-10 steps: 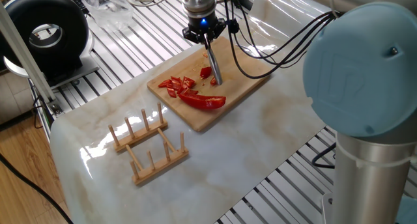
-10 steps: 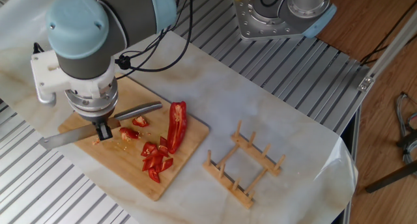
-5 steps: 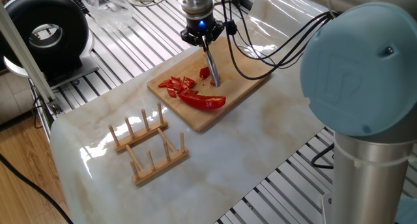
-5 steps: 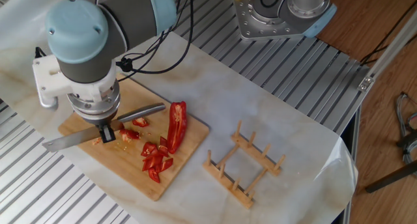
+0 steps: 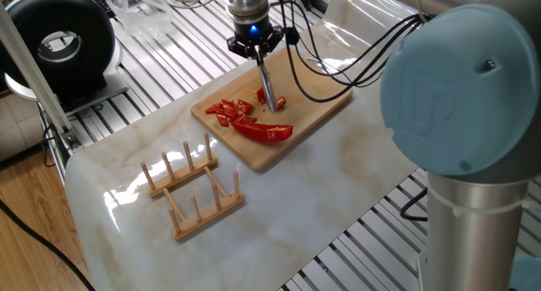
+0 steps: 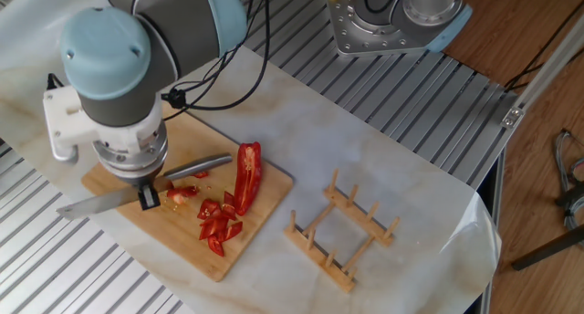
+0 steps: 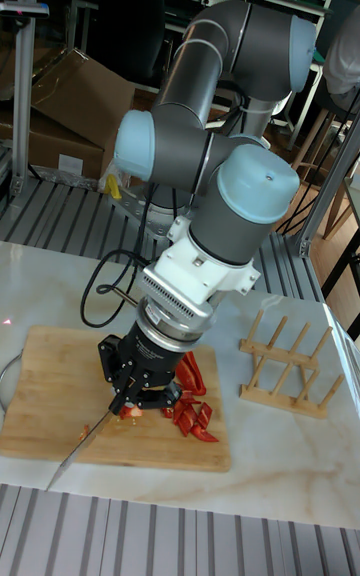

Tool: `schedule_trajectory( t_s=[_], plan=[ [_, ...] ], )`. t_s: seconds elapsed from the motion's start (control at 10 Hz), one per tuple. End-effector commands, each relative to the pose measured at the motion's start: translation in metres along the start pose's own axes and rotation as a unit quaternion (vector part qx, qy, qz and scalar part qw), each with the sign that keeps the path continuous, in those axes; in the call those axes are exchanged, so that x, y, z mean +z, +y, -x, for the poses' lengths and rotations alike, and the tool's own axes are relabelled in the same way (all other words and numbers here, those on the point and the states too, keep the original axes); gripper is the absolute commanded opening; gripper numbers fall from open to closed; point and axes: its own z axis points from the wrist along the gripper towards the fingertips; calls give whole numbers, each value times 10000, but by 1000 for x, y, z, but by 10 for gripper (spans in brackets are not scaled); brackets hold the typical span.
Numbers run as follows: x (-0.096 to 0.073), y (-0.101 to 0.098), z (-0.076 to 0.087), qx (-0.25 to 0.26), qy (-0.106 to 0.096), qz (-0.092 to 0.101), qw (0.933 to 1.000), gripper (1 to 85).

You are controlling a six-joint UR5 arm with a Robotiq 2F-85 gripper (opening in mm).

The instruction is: Chop the chili peppers

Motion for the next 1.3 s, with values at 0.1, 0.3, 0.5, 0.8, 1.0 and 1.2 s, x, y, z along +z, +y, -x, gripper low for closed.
schedule_trajectory(
  t_s=[0.1, 0.3, 0.5, 0.8, 1.0, 1.2],
  plan=[
    [-7, 18, 6, -13, -24, 37, 10000, 13],
    [-20, 28, 6, -192, -84, 290, 9994, 13],
    [-35, 31, 8, -651, -203, 221, 9974, 13],
    [-37, 54, 7, -1553, -323, 365, 9867, 13],
    [-33, 56, -6, -2118, -192, 250, 9768, 13],
    [-30, 56, -9, -2731, -223, 91, 9617, 13]
  ],
)
